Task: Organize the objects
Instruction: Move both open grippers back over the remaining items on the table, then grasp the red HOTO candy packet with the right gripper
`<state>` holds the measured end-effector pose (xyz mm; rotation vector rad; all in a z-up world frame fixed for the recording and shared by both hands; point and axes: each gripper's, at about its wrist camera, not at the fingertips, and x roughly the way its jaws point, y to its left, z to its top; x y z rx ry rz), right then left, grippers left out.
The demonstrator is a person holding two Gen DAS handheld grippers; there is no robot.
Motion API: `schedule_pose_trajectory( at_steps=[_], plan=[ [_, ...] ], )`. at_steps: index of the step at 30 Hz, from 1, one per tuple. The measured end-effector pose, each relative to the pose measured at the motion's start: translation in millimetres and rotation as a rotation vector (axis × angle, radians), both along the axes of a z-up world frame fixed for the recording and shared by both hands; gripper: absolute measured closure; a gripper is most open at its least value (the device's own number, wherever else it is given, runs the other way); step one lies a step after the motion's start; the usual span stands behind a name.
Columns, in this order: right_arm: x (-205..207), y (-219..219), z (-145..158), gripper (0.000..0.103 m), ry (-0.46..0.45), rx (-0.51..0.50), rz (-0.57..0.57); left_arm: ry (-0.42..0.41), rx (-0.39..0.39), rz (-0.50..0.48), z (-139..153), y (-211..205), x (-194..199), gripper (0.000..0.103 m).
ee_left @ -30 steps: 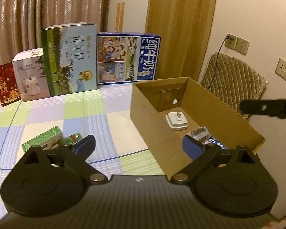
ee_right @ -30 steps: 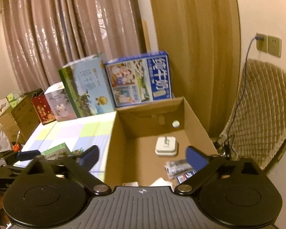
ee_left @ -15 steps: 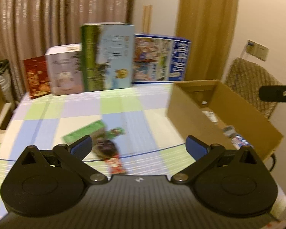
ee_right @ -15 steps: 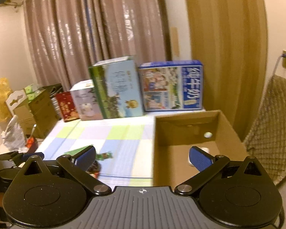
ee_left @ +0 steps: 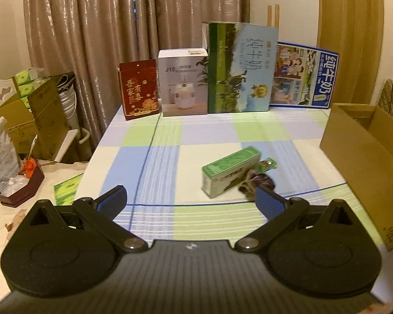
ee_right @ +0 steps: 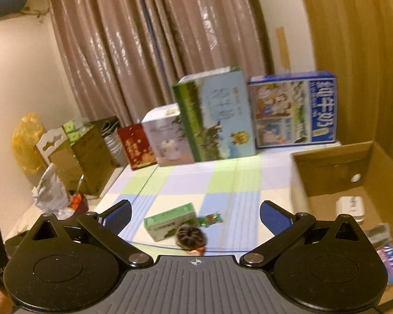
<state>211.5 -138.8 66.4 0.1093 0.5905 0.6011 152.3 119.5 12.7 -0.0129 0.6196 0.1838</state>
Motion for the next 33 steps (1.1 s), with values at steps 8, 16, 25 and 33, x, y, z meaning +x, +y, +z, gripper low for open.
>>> schedule_pose_trajectory(
  at_steps=[8, 16, 25, 33],
  plan=[
    [7.1, 28.0, -80.6, 0.002, 0.067, -0.119, 0.056, 0.027, 0.006, -0.007, -15.9, 14.8, 11.7, 0.001],
    [29.7, 57.9, -125.9, 0.008, 0.11, -0.238, 0.167, 0.072, -0.02, 0.012, -30.1, 25.8, 36.4, 0.001],
    [57.4, 79.3, -162.5, 0.033, 0.168, -0.235, 0.224, 0.092, -0.026, 0.02, -40.5, 28.2, 59.3, 0.001],
    [73.1, 102.4, -185.1, 0.057, 0.184, -0.294, 0.212, 0.117, -0.026, 0.006, -50.8, 28.4, 72.7, 0.001]
  ],
)
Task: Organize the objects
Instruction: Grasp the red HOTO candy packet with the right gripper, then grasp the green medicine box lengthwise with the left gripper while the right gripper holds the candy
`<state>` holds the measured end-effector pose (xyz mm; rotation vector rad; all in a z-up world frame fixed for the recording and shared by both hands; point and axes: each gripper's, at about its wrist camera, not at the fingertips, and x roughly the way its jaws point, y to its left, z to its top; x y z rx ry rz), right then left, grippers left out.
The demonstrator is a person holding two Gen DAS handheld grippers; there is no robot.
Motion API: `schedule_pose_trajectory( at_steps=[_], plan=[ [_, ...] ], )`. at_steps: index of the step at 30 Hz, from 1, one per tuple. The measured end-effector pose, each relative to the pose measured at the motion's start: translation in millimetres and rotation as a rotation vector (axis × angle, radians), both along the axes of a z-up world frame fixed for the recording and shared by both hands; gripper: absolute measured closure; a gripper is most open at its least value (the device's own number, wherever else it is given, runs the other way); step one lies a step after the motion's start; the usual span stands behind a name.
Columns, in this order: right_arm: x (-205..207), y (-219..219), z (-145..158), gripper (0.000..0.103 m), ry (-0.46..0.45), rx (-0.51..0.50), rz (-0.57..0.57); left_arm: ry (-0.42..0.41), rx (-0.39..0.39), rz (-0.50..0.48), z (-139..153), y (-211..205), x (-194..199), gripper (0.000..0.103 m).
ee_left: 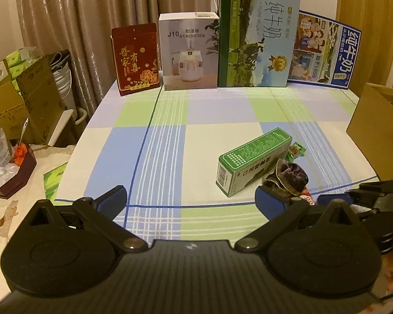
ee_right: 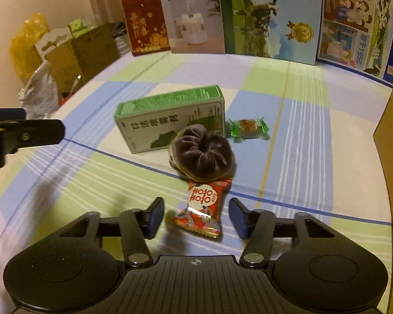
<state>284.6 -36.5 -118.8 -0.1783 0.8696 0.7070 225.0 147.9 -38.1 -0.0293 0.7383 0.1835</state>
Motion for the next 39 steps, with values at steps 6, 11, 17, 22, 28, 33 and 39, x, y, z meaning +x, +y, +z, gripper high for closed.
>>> schedule_pose_trajectory(
  at_steps=[6, 11, 17, 22, 28, 33, 39],
  plan=[
    [4.9, 0.6, -1.4, 0.073, -0.017, -0.047, -0.011, 0.015, -0.002, -0.02, -7.1, -1.3, 7.8, 0.001],
    [10.7, -9.7, 7.1, 0.076, 0.0, -0.035, -0.055, 0.013, 0.002, -0.082, -10.7, -9.5, 14.6, 0.001],
    [22.6, -25.3, 21.3, 0.08, 0.016, 0.004, -0.112, 0.027, 0.046, -0.158, -21.6, -22.5, 28.1, 0.009],
    [31.8, -28.4, 16.1, 0.08, 0.058, -0.016, -0.12, 0.024, 0.093, -0.22, -30.1, -31.3, 44.5, 0.012],
    [35.5, -33.3, 11.9, 0.079, 0.064, -0.022, -0.084, -0.002, 0.095, -0.236, -36.5, -25.8, 70.8, 0.019],
    [42.8, -43.1, 5.1, 0.074, 0.054, -0.033, -0.087, 0.005, 0.081, -0.278, -43.6, -26.5, 84.1, 0.029],
    [43.8, -43.1, 5.1, 0.071, 0.052, -0.024, -0.078, 0.027, 0.097, -0.326, -50.2, -37.2, 88.5, 0.053]
  ],
)
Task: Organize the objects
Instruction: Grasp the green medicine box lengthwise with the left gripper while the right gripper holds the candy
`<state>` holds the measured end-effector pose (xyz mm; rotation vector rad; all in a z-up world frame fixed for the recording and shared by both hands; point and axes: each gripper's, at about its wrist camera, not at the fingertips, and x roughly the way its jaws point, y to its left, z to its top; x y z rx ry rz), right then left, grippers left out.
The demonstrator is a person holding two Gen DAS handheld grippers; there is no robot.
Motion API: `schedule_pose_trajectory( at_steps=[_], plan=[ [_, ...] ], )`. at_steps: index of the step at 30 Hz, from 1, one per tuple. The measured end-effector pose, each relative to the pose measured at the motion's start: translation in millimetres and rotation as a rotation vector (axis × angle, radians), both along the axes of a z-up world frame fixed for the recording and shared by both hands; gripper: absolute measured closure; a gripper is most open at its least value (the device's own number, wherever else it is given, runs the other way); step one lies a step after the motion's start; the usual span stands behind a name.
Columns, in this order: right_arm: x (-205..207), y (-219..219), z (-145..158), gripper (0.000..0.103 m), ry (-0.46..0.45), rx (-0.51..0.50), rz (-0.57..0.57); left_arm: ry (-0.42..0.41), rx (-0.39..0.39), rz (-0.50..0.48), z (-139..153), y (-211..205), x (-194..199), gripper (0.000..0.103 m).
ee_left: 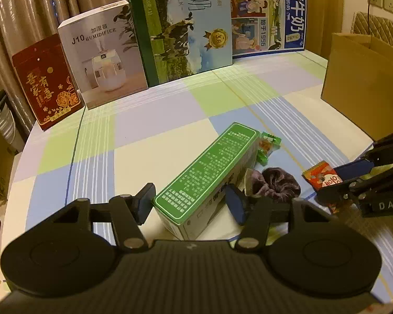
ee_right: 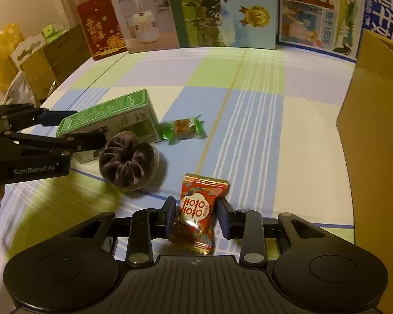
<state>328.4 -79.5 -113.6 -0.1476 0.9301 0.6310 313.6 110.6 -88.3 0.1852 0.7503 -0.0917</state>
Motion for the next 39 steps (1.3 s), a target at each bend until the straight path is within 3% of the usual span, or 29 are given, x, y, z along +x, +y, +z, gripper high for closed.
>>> schedule_pose_trajectory(
  at_steps=[5, 6, 8, 15, 21, 25, 27, 29, 32, 34, 39],
  plan=[
    [-4.7, 5.1, -0.2, 0.072, -0.011, -0.021, -0.004, 0.018, 0.024, 0.001, 1.5, -9.0, -11.2, 0.069],
    [-5.4, 4.7, 0.3, 0.078, -0.006, -0.023, -0.015, 0.029, 0.029, 0.0, 2.4, -11.6, -14.9, 0.074],
    [-7.1, 3.3, 1.4, 0.079, 0.012, -0.022, -0.036, 0.05, 0.027, -0.003, 5.5, -15.8, -21.2, 0.078],
    [-32.0, -7.2, 12.0, 0.079, 0.063, -0.008, -0.027, 0.161, -0.05, 0.07, 13.3, -32.1, -65.7, 0.078],
    [-69.4, -26.6, 19.9, 0.079, 0.117, -0.005, -0.015, 0.203, -0.046, 0.045, 18.5, -53.3, -125.2, 0.078],
    [-96.4, -38.8, 29.6, 0.079, 0.096, -0.011, 0.007, 0.173, -0.062, 0.052, 28.2, -57.6, -144.8, 0.075],
    [-106.6, -42.7, 33.2, 0.078, 0.083, -0.005, 0.009, 0.15, -0.058, 0.045, 32.4, -61.3, -148.1, 0.055],
    [-112.1, -45.8, 33.2, 0.078, 0.077, 0.0, 0.008, 0.131, -0.048, 0.033, 34.2, -65.9, -147.8, 0.047],
    [-112.5, -48.3, 27.4, 0.07, 0.086, -0.005, 0.011, 0.13, -0.03, 0.028, 31.1, -69.9, -141.4, 0.047],
    [-111.3, -48.8, 23.5, 0.055, 0.086, -0.017, 0.014, 0.135, -0.032, 0.038, 28.4, -69.4, -136.3, 0.047],
    [-111.8, -47.6, 16.1, 0.053, 0.089, -0.044, 0.032, 0.146, -0.041, 0.051, 22.4, -69.0, -125.6, 0.046]
  ],
)
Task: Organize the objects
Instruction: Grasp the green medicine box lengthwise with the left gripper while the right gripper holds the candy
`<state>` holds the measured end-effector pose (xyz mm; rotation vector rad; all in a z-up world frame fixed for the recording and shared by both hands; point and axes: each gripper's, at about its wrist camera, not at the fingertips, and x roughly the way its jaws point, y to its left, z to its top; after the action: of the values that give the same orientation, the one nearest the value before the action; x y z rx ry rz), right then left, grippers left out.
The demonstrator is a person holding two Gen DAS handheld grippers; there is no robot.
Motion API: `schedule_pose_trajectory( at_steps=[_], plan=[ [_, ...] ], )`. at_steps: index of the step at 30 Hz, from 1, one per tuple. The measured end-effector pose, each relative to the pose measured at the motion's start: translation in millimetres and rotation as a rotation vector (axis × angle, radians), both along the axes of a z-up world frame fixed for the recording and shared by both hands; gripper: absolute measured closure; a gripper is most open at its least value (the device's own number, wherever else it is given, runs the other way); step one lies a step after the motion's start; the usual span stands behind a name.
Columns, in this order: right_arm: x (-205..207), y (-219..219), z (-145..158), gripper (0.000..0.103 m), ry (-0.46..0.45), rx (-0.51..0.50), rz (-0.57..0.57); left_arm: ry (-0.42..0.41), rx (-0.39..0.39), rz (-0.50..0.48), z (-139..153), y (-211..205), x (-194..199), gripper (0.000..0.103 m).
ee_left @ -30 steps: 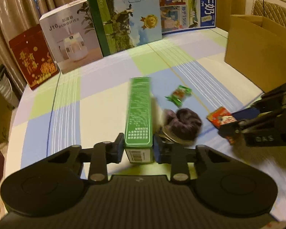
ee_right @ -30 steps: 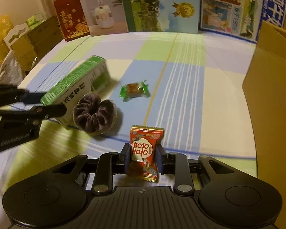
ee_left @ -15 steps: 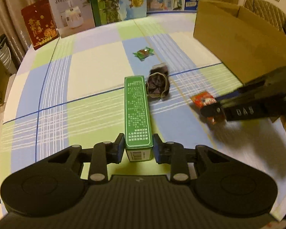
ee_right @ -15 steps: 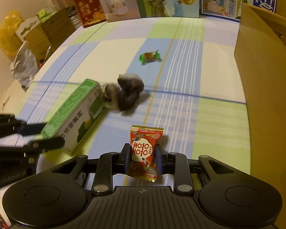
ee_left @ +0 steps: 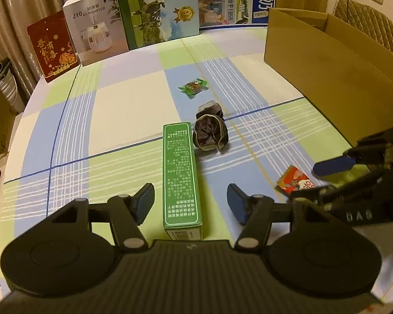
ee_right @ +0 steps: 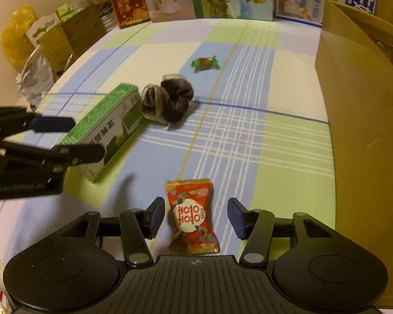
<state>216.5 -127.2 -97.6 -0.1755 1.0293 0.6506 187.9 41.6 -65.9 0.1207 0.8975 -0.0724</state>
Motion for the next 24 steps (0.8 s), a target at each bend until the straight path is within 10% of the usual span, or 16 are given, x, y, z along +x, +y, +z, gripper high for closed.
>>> schedule_pose_trajectory(
  at_steps=[15, 24],
  plan=[
    [-9.4, 17.4, -1.8, 0.08, -0.05, -0.061, 0.034, 0.034, -0.039, 0.024, -13.0, 7.6, 20.1, 0.048],
    [-5.8, 22.2, 6.1, 0.08, -0.043, -0.027, 0.021, 0.076, -0.058, 0.062, -20.9, 16.8, 34.8, 0.077]
  ],
)
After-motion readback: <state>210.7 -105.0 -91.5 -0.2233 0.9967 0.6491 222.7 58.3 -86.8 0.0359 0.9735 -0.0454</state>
